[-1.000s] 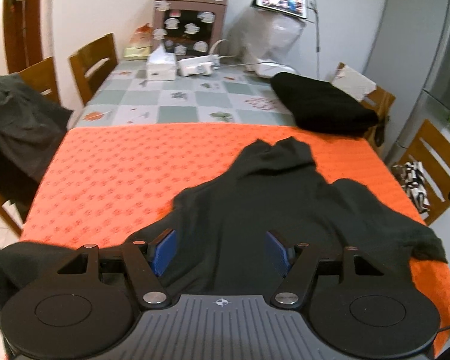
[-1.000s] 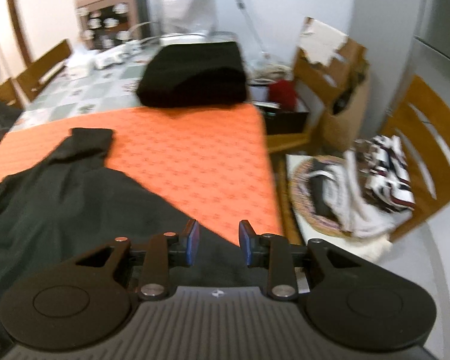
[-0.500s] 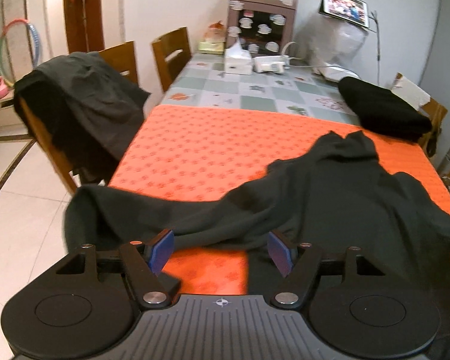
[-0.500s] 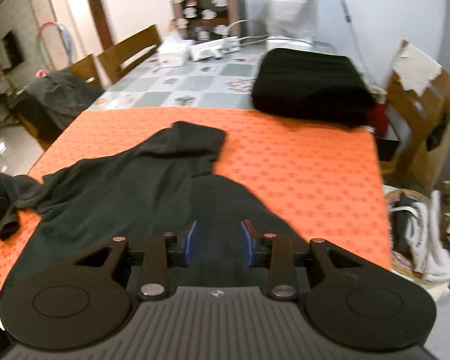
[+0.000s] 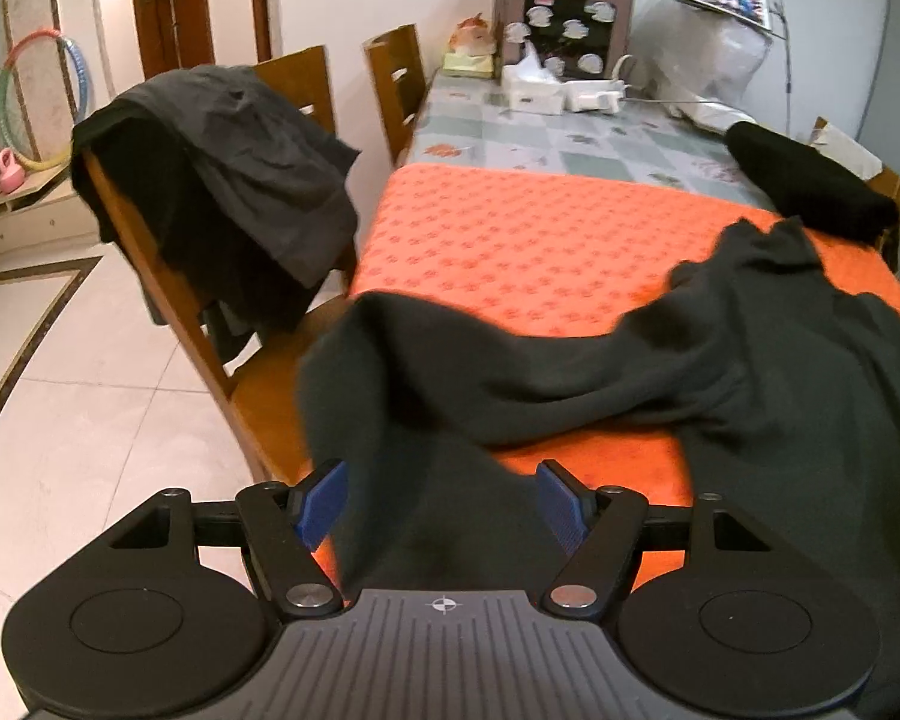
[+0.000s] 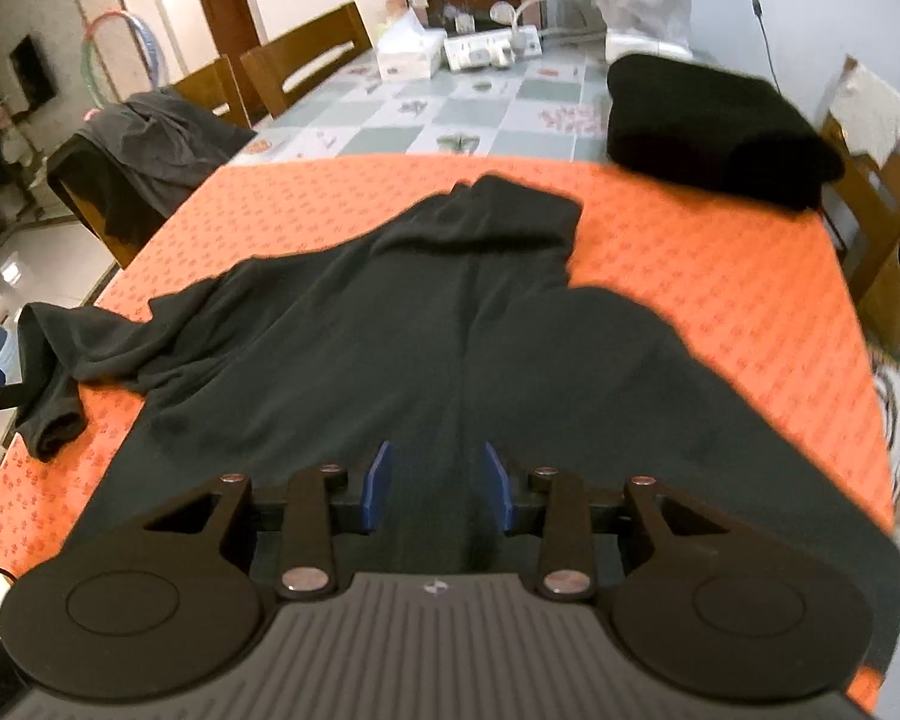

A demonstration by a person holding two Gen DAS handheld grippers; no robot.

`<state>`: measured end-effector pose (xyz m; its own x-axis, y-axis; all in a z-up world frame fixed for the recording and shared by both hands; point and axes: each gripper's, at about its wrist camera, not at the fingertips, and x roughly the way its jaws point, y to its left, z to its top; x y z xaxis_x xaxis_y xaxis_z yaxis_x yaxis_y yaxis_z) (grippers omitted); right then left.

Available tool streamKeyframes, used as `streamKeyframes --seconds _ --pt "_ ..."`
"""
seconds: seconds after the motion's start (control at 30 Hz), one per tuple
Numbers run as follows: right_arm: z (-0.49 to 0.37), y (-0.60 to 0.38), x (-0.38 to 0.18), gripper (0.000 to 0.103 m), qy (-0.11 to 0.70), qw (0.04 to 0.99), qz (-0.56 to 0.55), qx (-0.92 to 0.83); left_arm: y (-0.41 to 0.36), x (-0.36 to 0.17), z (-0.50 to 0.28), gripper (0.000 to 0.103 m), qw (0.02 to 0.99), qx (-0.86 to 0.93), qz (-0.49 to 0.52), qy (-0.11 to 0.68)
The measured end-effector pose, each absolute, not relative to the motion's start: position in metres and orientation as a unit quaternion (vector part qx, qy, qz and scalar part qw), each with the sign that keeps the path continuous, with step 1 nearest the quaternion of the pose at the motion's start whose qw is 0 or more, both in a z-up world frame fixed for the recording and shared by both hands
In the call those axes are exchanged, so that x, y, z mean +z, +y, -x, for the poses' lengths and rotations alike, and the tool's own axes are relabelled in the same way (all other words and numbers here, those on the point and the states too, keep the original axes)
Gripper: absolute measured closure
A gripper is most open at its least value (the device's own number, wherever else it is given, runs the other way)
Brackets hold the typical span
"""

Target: Fold clothes

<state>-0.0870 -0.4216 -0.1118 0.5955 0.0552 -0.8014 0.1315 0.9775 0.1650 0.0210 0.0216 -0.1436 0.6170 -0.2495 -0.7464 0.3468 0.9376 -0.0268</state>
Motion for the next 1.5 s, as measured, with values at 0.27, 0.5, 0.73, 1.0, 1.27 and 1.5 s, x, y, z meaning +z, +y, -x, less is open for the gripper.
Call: streamKeyframes --seconds 0.27,0.5,0.73,1.0,1.27,1.5 --pt "0.08 -0.373 -0.118 0.063 0.462 0.88 -0.103 -0.042 0.043 -0.169 -0.064 0.048 0.892 -0.166 -0.032 0.42" --pt "0.071 -0.339 -0.12 0.063 0.467 0.877 -0.101 -0.056 0.071 -0.131 -0.088 0.097 0.898 -0.152 -0.028 0.412" --pt "0.062 -0.339 -0.125 0.063 0.461 0.876 -0.121 -0.068 0.131 -0.114 -0.114 0.088 0.89 -0.02 -0.027 0.454" --pt "0.063 -0.354 -0.123 0.063 0.461 0.877 -0.118 -0.067 0.143 -0.118 -0.108 0.044 0.875 -0.011 0.034 0.484" --pt "0.066 -0.42 -0.115 0.062 0.456 0.881 -0.105 -0.065 0.068 -0.11 -0.088 0.043 0.88 -0.082 0.036 0.466" --pt "0.054 -0.508 -0.118 0.062 0.455 0.887 -0.069 -0.043 -0.024 -0.109 -0.083 0.041 0.879 -0.146 0.025 0.453"
